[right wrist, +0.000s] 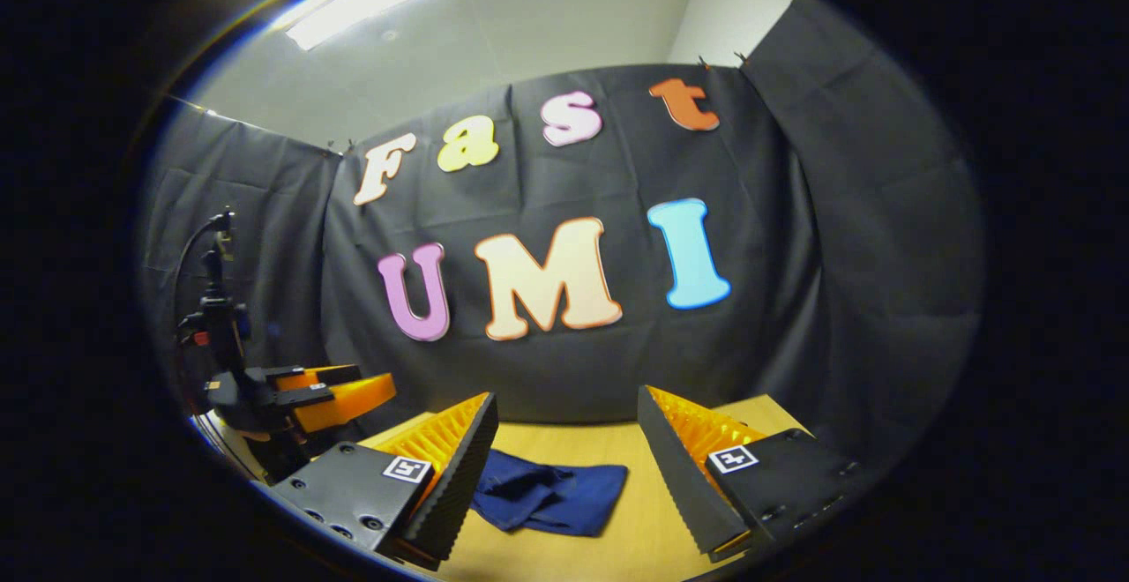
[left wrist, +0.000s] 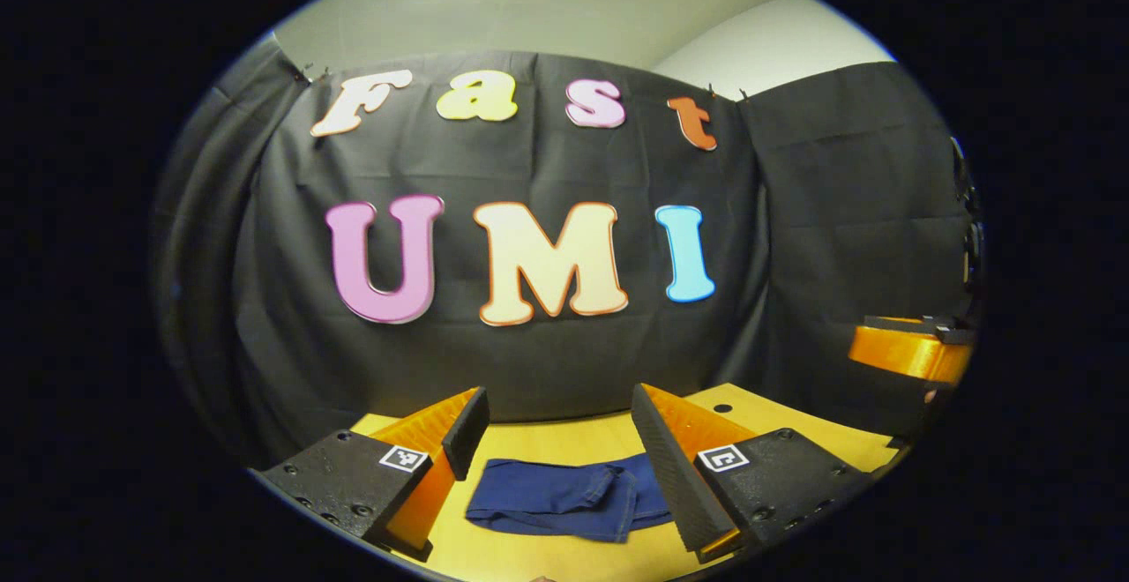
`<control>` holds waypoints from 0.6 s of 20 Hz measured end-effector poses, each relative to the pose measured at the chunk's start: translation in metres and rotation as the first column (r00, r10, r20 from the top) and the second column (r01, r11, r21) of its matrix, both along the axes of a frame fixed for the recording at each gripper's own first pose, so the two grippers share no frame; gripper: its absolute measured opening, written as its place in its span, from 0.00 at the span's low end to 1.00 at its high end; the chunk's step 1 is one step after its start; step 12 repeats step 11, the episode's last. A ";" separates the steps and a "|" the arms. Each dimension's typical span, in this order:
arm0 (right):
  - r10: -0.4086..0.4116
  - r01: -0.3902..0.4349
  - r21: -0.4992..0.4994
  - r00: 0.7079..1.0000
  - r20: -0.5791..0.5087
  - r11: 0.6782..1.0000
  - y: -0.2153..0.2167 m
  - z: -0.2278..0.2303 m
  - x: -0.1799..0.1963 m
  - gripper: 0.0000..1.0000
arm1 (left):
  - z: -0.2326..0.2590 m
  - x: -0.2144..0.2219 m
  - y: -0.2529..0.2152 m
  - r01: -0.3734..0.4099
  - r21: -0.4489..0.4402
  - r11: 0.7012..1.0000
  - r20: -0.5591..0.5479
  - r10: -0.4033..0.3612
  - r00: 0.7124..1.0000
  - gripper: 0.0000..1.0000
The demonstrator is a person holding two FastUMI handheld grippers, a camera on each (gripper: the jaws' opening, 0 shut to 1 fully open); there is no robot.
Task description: Grasp the waist and the cuffs of the jeans and fold them to make the two legs overlap; first hold the waist and fold one-third of the jeans toward the cuffs, then hold the cuffs and fold the remaining one-third in the same direction to finish folding.
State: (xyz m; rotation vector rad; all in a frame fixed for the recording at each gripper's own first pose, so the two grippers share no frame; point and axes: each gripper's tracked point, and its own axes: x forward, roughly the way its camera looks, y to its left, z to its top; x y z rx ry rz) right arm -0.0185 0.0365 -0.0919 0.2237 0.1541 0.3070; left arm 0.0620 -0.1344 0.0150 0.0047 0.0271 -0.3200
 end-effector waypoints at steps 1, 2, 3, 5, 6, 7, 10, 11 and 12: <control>0.004 -0.004 0.008 1.000 0.026 1.000 0.011 0.013 -0.007 0.97 | 0.005 -0.021 0.009 0.006 -0.010 1.000 -0.009 -0.006 1.000 0.94; 0.014 -0.015 0.014 0.998 0.057 1.000 0.025 0.025 -0.017 0.98 | 0.010 -0.035 0.016 0.010 -0.024 1.000 -0.018 -0.010 1.000 0.94; 0.027 -0.028 0.012 0.997 0.076 1.000 0.035 0.036 -0.023 0.94 | 0.014 -0.044 0.025 0.007 -0.032 0.999 -0.023 -0.008 1.000 0.94; 0.050 -0.050 -0.002 0.994 0.102 0.999 0.051 0.051 -0.038 0.98 | 0.023 -0.055 0.040 -0.011 -0.038 0.999 -0.003 0.011 1.000 0.94; 0.047 -0.047 -0.009 0.992 0.114 0.999 0.053 0.056 -0.044 0.97 | 0.027 -0.060 0.043 -0.010 -0.034 0.999 0.007 0.011 1.000 0.94; 0.040 -0.039 -0.010 0.991 0.125 0.999 0.055 0.061 -0.049 1.00 | 0.028 -0.067 0.045 -0.013 -0.032 0.999 0.006 0.013 1.000 0.94; 0.054 -0.056 0.012 0.992 0.115 0.998 0.070 0.064 -0.065 0.94 | 0.029 -0.078 0.056 -0.015 -0.021 1.000 0.001 0.015 1.000 0.95; 0.051 -0.053 0.012 0.992 0.116 0.999 0.070 0.065 -0.068 0.94 | 0.027 -0.081 0.059 -0.013 -0.014 1.000 -0.006 0.013 1.000 0.94; 0.051 -0.053 0.012 0.992 0.116 0.999 0.070 0.065 -0.068 0.94 | 0.027 -0.081 0.059 -0.013 -0.014 1.000 -0.006 0.013 1.000 0.94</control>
